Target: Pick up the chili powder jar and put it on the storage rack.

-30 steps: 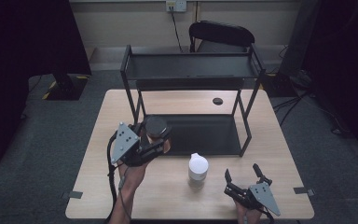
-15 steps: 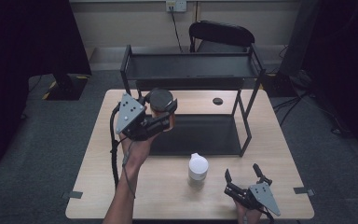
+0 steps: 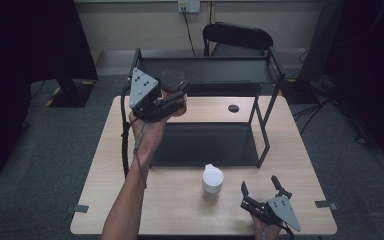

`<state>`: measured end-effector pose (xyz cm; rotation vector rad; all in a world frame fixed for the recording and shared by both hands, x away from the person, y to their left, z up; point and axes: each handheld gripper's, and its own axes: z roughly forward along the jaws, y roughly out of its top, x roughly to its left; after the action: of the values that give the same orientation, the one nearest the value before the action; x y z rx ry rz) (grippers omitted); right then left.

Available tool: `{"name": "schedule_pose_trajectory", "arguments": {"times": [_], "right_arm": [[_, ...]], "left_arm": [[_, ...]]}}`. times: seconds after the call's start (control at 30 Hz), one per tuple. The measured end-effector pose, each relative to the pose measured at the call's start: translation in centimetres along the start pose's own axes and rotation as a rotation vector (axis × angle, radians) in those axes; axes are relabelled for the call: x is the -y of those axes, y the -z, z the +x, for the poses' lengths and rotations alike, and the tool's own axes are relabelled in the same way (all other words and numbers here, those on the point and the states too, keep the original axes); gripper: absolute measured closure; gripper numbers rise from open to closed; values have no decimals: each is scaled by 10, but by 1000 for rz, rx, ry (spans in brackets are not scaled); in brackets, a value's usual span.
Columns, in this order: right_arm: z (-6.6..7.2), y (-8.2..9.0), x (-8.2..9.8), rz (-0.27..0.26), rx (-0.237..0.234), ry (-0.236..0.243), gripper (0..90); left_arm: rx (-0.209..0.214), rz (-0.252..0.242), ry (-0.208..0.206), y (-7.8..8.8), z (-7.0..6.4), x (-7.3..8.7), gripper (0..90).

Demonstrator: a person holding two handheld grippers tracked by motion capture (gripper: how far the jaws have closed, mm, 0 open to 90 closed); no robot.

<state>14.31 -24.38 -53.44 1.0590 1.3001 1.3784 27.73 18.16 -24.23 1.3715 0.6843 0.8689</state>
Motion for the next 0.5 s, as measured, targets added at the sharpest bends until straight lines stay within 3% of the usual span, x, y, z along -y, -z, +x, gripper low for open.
{"name": "schedule_pose_trajectory", "arguments": {"times": [0.27, 0.5], "right_arm": [[0, 0, 0, 0, 0, -1, 7], [0, 0, 0, 0, 0, 0, 7]], "left_arm": [[-33, -11, 28, -17, 11, -24, 353], [-76, -5, 36, -36, 15, -31, 353]]}}
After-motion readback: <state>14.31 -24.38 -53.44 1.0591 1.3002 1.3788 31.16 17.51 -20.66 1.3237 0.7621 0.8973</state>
